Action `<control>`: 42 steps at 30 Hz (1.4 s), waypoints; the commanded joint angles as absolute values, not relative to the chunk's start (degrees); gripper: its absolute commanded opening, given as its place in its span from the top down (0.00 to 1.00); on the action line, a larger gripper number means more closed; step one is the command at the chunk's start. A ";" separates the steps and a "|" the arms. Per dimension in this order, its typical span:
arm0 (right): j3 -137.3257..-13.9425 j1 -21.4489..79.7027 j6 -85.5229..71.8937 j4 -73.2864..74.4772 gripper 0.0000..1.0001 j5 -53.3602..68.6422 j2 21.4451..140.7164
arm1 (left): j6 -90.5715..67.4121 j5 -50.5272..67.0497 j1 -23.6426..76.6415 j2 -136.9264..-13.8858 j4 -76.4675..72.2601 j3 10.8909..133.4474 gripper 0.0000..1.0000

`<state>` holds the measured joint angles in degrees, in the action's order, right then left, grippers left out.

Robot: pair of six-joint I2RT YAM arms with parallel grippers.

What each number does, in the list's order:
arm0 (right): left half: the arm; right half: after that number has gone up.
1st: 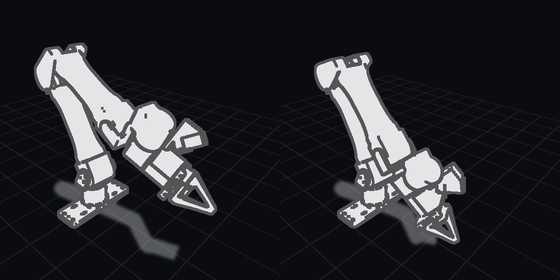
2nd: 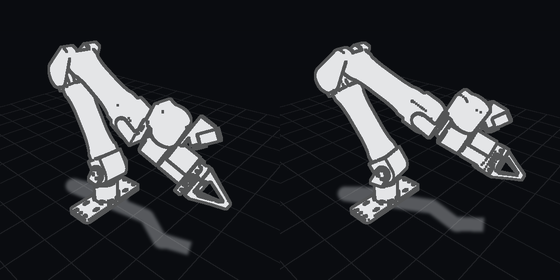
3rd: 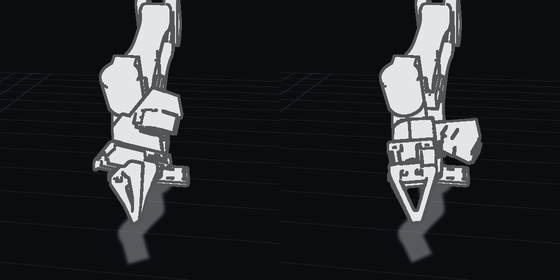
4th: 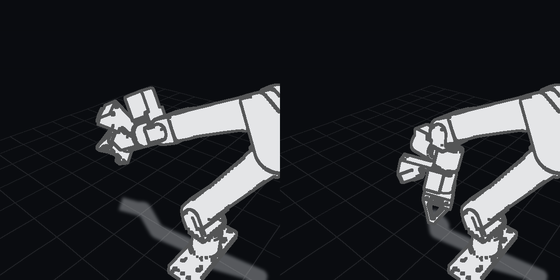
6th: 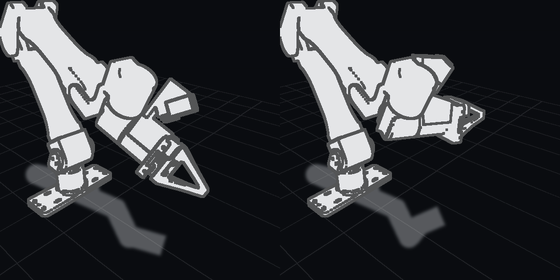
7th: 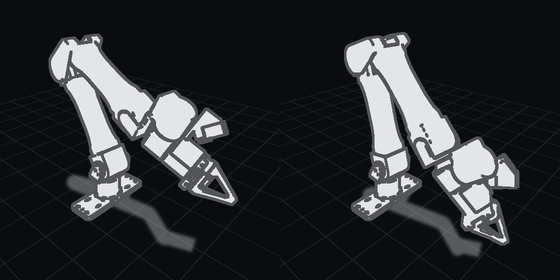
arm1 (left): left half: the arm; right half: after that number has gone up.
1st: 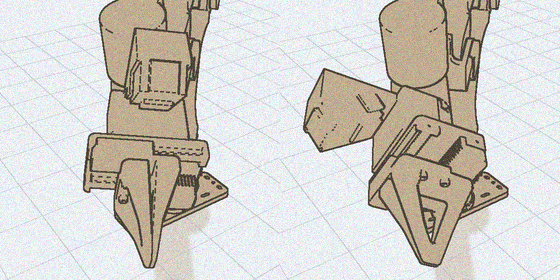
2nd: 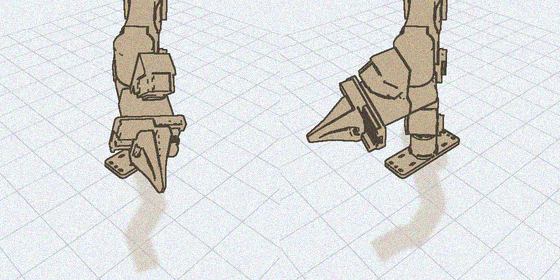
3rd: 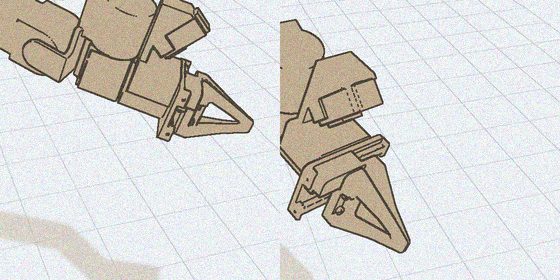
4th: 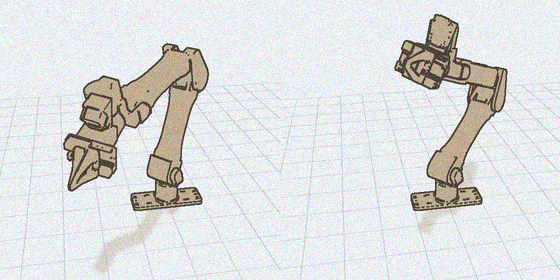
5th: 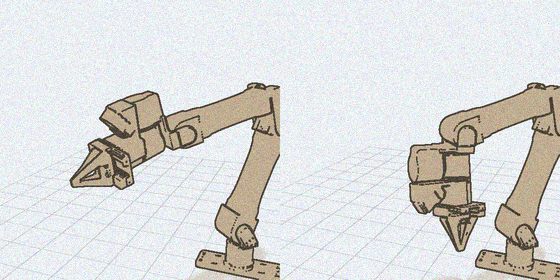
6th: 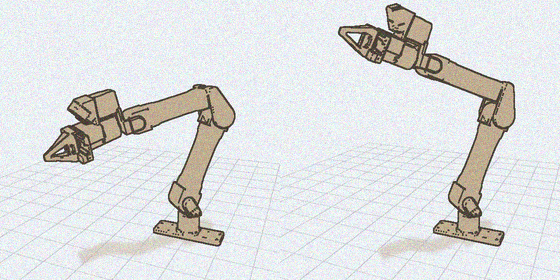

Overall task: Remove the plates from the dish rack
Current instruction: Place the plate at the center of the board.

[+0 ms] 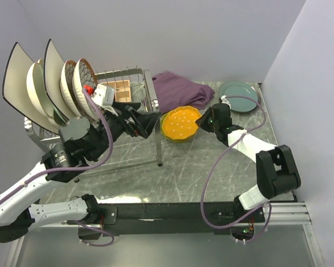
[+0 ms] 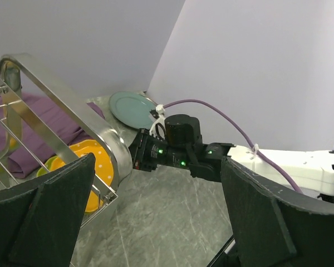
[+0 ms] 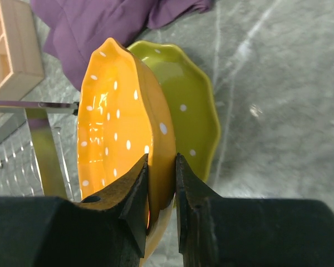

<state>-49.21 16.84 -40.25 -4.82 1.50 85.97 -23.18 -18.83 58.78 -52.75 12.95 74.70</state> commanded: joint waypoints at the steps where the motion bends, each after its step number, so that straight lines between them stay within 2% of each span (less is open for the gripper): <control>1: -51.68 15.91 -44.82 -22.58 1.00 7.38 87.09 | -22.76 -18.90 59.24 -51.42 9.41 74.09 0.00; 14: -50.80 12.92 -46.93 -29.00 0.99 10.46 96.32 | -22.68 -19.16 59.59 -52.12 9.58 74.27 0.01; 15: -50.80 12.92 -46.67 -28.31 0.96 10.28 96.59 | -22.68 -19.25 59.59 -52.21 9.67 74.35 0.00; 16: -51.15 12.92 -46.67 -27.78 0.84 10.20 96.77 | -22.59 -19.07 59.59 -52.38 9.67 74.53 0.01; 19: -51.94 13.01 -47.20 -24.71 0.63 8.97 97.65 | -22.59 -18.55 59.59 -52.12 9.41 74.27 0.01; 22: -52.90 12.92 -47.02 -21.81 0.55 7.48 98.52 | -22.41 -18.81 59.59 -51.68 8.96 73.74 0.01; 24: -54.66 13.01 -46.06 -15.95 0.53 5.46 99.40 | -22.33 -19.07 59.59 -51.68 9.23 73.83 0.00; 28: -56.69 12.92 -43.95 -11.52 0.53 1.77 99.41 | -22.41 -18.72 59.68 -51.94 9.14 74.18 0.01; 34: -57.92 13.10 -42.54 -9.40 0.70 1.75 100.72 | -22.15 -18.72 59.59 -53.08 9.40 74.62 0.00; 39: -58.88 13.80 -42.28 -9.41 0.78 3.08 101.78 | -21.89 -19.07 59.59 -53.53 9.84 75.32 0.00; 42: -59.06 13.80 -42.63 -9.14 0.78 2.90 102.04 | -21.80 -19.42 59.59 -53.35 9.93 75.59 0.01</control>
